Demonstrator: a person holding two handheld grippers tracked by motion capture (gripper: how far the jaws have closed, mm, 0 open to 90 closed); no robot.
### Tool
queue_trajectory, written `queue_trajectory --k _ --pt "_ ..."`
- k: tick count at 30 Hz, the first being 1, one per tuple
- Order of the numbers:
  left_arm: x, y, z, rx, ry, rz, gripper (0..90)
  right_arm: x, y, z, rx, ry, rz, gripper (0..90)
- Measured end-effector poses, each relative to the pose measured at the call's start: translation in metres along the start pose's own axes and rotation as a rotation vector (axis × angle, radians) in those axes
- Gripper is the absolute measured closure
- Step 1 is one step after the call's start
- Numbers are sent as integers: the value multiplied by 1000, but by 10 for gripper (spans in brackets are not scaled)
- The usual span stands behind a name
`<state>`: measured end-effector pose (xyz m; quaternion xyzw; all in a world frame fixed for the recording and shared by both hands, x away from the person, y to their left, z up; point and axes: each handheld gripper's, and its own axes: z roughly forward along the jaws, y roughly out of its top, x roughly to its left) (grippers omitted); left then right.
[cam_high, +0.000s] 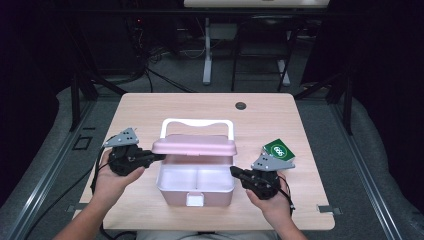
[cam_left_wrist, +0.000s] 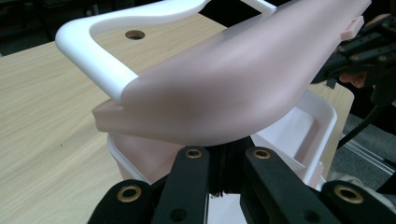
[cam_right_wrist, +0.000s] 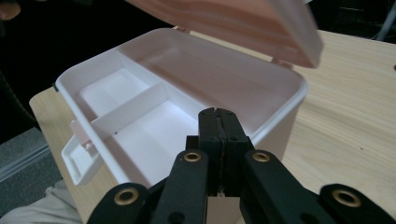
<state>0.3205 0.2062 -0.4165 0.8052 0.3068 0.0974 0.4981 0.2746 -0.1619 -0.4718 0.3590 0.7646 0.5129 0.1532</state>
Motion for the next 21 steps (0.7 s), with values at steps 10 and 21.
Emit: queue_trajectory --k 10,21 --pt "4 11 0 -16 13 -1 900 11 -9 12 49 40 -28 900" --pt "8 17 1 -30 19 -10 900 18 -13 22 84 61 -43 900"
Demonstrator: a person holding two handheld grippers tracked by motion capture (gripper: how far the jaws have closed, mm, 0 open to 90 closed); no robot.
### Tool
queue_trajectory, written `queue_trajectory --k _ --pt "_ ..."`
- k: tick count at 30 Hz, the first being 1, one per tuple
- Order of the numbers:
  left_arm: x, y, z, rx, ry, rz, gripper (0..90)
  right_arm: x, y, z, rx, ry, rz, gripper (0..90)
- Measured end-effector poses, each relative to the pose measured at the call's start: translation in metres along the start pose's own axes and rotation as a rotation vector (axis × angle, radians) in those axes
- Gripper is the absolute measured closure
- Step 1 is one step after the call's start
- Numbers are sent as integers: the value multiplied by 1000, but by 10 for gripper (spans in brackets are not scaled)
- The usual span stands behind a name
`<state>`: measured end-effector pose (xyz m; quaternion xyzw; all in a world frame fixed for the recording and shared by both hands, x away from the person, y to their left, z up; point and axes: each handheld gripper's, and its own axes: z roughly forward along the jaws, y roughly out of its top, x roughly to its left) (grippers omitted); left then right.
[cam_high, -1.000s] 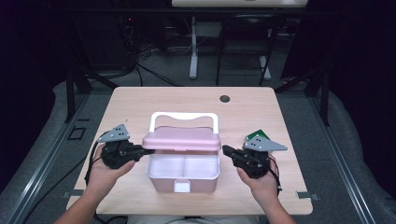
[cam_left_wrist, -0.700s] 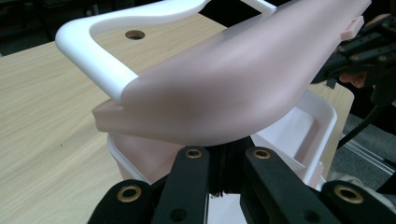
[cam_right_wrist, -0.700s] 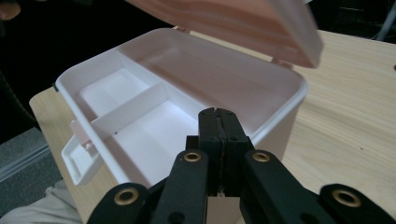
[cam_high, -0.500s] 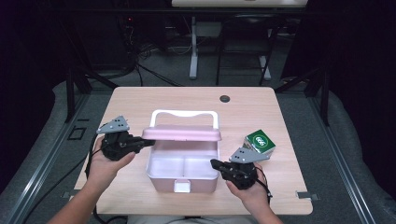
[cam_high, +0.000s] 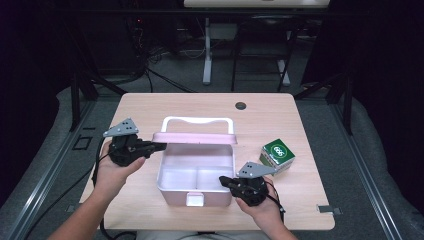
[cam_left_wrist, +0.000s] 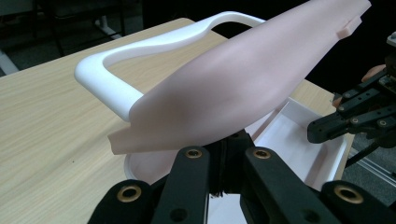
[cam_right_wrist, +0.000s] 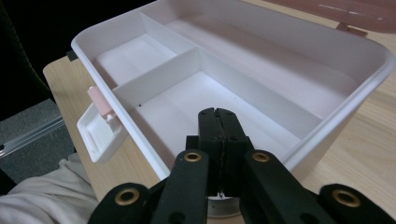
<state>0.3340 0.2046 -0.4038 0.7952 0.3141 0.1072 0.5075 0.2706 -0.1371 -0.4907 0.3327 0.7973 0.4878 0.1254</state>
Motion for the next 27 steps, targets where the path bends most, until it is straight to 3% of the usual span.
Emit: queue_trajectory --k 15,27 --pt "6 13 4 9 28 -7 900 -1 1 -2 25 27 -20 900" --pt "23 28 14 24 72 -20 900 -3 -1 -3 8 33 -3 900"
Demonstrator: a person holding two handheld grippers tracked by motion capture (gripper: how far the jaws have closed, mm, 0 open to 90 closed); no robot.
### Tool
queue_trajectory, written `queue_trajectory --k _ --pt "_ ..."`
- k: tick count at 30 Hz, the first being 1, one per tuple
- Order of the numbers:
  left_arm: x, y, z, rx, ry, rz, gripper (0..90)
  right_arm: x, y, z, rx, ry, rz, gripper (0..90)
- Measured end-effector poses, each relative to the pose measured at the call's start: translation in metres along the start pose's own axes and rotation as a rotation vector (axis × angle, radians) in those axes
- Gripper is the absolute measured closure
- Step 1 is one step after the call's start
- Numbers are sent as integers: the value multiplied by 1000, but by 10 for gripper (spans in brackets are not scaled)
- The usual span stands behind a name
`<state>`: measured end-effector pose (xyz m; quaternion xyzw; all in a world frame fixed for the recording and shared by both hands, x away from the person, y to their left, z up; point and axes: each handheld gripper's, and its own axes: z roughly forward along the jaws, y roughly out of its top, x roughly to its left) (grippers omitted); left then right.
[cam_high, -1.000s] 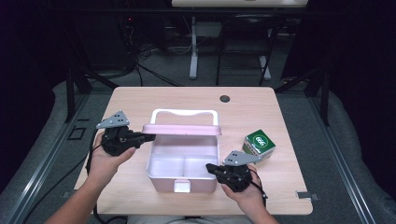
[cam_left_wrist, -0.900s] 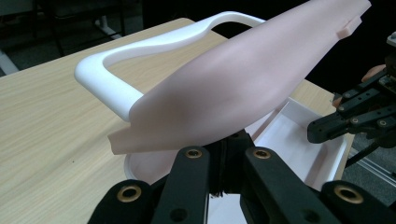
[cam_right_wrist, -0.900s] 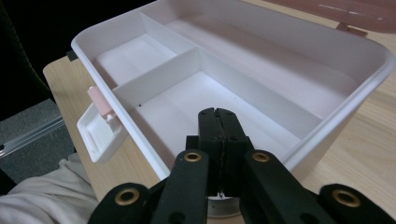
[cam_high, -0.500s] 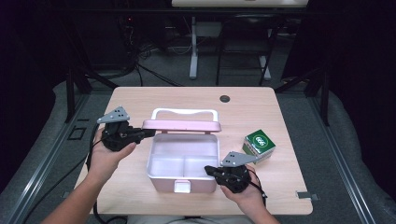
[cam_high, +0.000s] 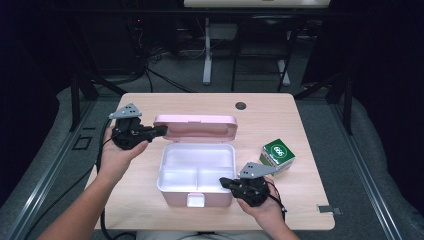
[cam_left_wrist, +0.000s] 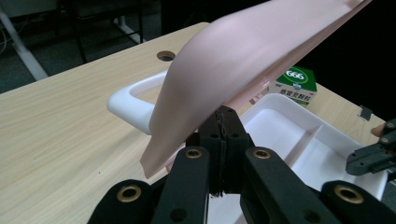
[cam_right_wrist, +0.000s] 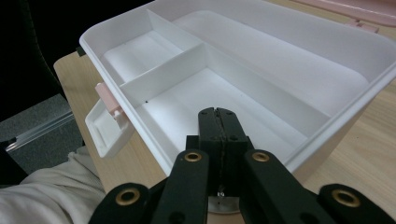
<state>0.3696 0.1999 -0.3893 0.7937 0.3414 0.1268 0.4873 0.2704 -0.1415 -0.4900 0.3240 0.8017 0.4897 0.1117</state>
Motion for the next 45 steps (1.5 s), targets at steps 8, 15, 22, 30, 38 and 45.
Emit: queue_trajectory --k 8,15,22,30,38,45 --pt "9 4 11 33 21 -11 900 -1 0 -6 -13 -5 -1 900" --pt "16 5 17 56 40 -22 900 -2 -1 -9 -17 -5 0 900" --pt "25 5 22 76 61 -43 900 -2 -1 -9 -20 -2 5 900" --pt "36 3 32 101 88 -61 898 -2 -2 -9 -22 2 5 900" --pt "48 1 40 145 106 -86 890 -4 -1 -7 -17 11 12 900" --pt "54 -6 40 168 127 -90 876 -4 -1 -5 -18 16 12 900"
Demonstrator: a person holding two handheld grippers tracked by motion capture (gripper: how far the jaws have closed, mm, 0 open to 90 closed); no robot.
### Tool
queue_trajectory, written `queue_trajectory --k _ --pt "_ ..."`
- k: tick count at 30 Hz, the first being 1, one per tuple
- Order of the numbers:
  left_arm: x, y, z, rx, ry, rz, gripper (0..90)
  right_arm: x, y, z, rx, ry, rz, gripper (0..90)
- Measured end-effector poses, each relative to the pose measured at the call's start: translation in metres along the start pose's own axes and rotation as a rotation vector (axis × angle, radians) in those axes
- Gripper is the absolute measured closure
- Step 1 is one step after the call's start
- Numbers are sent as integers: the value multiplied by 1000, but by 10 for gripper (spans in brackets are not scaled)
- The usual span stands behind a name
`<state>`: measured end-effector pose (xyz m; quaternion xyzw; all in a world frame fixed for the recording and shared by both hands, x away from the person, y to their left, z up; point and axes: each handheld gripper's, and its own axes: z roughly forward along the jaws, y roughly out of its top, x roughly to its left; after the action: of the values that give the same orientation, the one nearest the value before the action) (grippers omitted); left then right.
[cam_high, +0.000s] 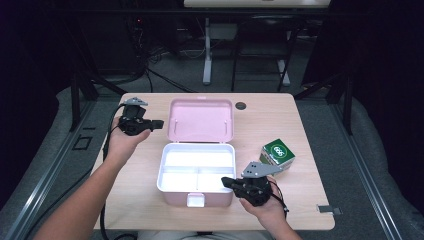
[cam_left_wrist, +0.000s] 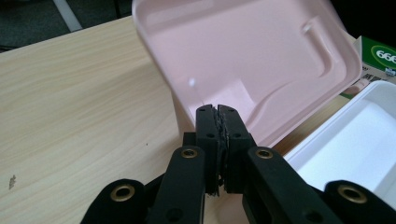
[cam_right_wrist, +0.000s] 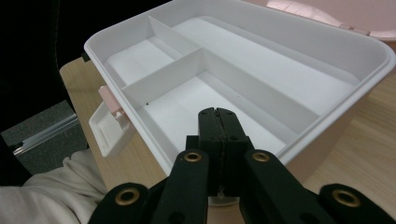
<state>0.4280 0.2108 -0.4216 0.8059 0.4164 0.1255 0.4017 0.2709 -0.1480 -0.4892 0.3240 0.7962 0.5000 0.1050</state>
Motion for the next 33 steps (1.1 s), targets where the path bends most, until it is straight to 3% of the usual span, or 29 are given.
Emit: queue_trajectory --k 9,13,22,33 --pt "6 -8 -7 21 8 -23 771 -1 -1 0 0 -5 5 899" --pt "8 -11 -11 38 21 -11 726 0 -1 0 -8 -6 -1 891" --pt "21 -21 -21 87 34 -21 697 0 -1 0 -13 -5 4 875" --pt "30 -28 -32 180 35 56 692 1 -1 -1 -12 -13 8 861"
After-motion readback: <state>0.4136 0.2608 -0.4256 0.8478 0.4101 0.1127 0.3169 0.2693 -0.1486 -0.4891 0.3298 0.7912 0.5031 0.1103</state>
